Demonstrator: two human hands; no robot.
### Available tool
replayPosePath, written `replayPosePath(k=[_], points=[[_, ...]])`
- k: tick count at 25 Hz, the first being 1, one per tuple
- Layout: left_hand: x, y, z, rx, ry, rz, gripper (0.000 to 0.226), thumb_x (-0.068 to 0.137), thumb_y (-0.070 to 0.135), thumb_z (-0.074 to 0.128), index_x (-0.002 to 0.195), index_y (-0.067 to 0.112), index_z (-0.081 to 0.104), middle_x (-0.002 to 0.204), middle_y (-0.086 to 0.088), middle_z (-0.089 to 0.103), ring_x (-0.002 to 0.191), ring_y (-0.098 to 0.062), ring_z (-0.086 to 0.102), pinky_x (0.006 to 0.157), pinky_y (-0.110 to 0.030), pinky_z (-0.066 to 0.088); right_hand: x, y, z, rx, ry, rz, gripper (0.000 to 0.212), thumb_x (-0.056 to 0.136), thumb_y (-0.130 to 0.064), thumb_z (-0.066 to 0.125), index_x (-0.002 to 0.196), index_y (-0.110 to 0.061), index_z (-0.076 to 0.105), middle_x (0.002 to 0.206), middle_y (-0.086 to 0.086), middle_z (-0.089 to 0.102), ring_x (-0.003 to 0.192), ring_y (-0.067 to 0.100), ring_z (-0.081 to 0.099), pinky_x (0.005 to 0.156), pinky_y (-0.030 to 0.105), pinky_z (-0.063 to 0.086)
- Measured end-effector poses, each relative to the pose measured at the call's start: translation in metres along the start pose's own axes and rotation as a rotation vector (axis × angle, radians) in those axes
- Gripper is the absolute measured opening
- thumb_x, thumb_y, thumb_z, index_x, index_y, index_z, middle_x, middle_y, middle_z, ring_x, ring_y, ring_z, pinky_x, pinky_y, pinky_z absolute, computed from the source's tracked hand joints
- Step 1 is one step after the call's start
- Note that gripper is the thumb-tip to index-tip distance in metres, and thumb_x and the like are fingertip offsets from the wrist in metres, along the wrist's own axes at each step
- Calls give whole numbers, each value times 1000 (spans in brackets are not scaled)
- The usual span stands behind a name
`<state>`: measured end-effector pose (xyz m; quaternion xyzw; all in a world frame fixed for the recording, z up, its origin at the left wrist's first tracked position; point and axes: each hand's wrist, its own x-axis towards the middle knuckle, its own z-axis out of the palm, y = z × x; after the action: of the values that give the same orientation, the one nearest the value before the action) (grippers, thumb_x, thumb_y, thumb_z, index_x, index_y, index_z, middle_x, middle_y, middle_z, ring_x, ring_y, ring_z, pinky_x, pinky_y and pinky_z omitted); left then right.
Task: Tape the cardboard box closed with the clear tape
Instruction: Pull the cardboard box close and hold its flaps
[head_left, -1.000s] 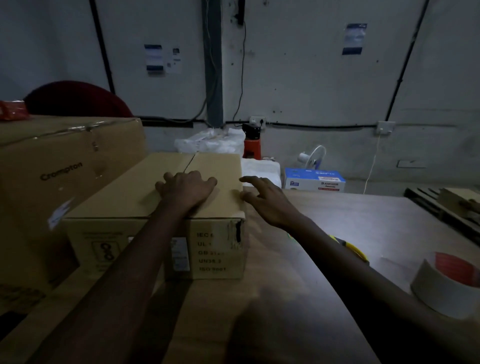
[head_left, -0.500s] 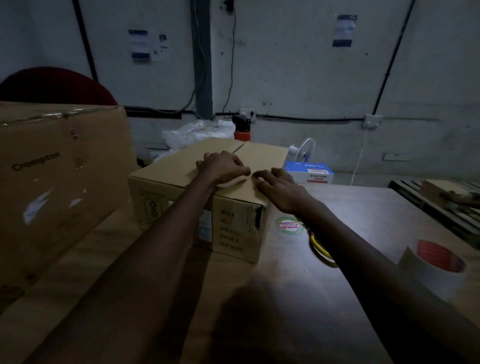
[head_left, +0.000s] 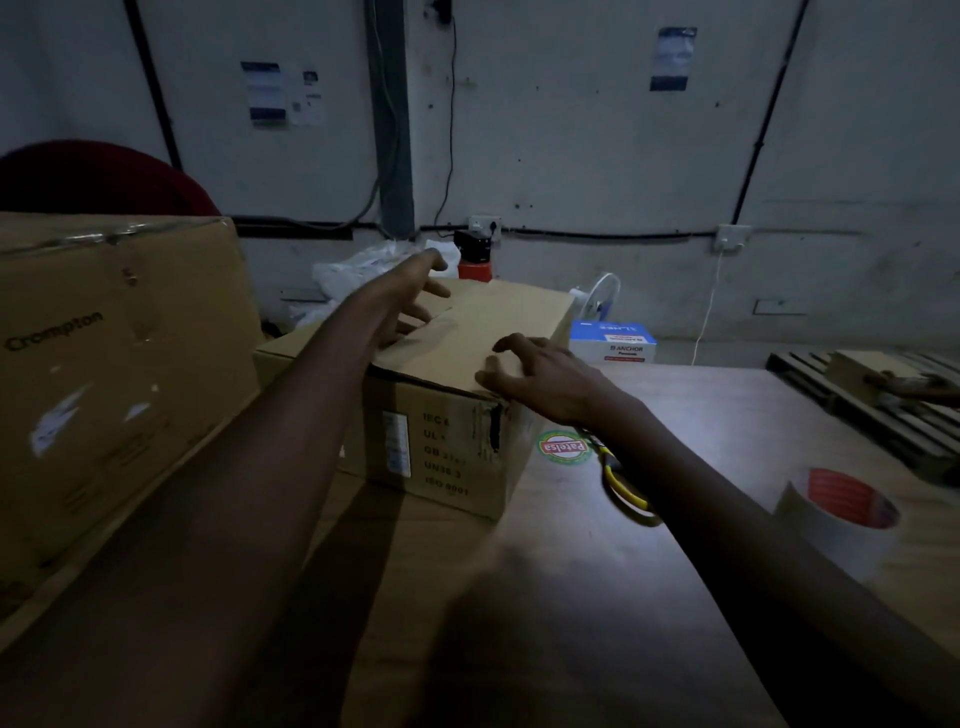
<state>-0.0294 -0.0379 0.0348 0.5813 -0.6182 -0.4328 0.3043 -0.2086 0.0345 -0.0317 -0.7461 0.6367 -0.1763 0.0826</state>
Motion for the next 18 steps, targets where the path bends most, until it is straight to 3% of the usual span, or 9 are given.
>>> replayPosePath(k=[2, 4, 7, 9, 10, 12, 15, 18], points=[[-10, 8, -2, 117, -20, -47, 55, 91, 55, 39, 129, 19, 56, 126, -14, 49, 122, -36, 43, 104, -46, 35, -6, -12, 1, 46, 8, -29, 74, 83, -68, 50, 141, -27, 32, 141, 16, 44, 126, 33, 43, 91, 43, 42], [-17, 18, -2, 148, -6, 1, 51, 94, 51, 39, 130, 18, 54, 123, -10, 46, 120, -34, 45, 101, -44, 39, -9, -24, 4, 69, 68, -57, 82, 79, -68, 56, 143, -23, 29, 136, 16, 50, 122, 32, 47, 85, 38, 42], [-31, 39, -13, -80, -40, 174, 43, 95, 49, 37, 115, 16, 59, 102, -9, 50, 83, -21, 53, 68, -30, 46, -17, -36, 5, 49, 326, -80, 84, 79, -53, 63, 144, -17, 25, 119, 16, 62, 107, 32, 58, 76, 37, 47], [-39, 48, -16, -218, -118, 268, 42, 96, 46, 35, 116, 15, 56, 96, -7, 60, 72, -22, 62, 64, -28, 47, -25, -39, -1, 141, 456, -93, 77, 83, -29, 63, 146, -12, 22, 97, 11, 64, 90, 31, 62, 64, 31, 43], [-40, 48, -11, -143, -124, 313, 41, 98, 44, 35, 120, 15, 53, 99, -6, 63, 76, -23, 64, 66, -28, 47, -29, -38, -2, 197, 484, -85, 78, 83, -21, 61, 148, -11, 19, 85, 7, 61, 80, 29, 63, 60, 29, 42], [-33, 29, 11, 272, -49, 409, 36, 102, 36, 34, 126, 15, 51, 117, -5, 62, 90, -21, 59, 74, -29, 42, -36, -32, 1, 285, 497, -27, 85, 81, -15, 60, 151, -16, 12, 75, 2, 57, 68, 26, 61, 57, 29, 46], [-1, -24, 43, 862, -37, 374, 41, 100, 44, 38, 136, 27, 48, 146, -6, 46, 125, -26, 46, 105, -44, 30, -42, -20, 3, 411, 509, 18, 89, 79, -12, 61, 151, -22, 9, 102, 17, 67, 79, 30, 66, 71, 42, 57], [17, -47, 53, 1067, 14, 372, 47, 96, 55, 35, 140, 39, 41, 148, -3, 44, 134, -26, 40, 109, -57, 17, -44, -8, 3, 508, 518, 17, 89, 79, -10, 63, 150, -23, 10, 114, 16, 66, 82, 28, 68, 72, 43, 59]])
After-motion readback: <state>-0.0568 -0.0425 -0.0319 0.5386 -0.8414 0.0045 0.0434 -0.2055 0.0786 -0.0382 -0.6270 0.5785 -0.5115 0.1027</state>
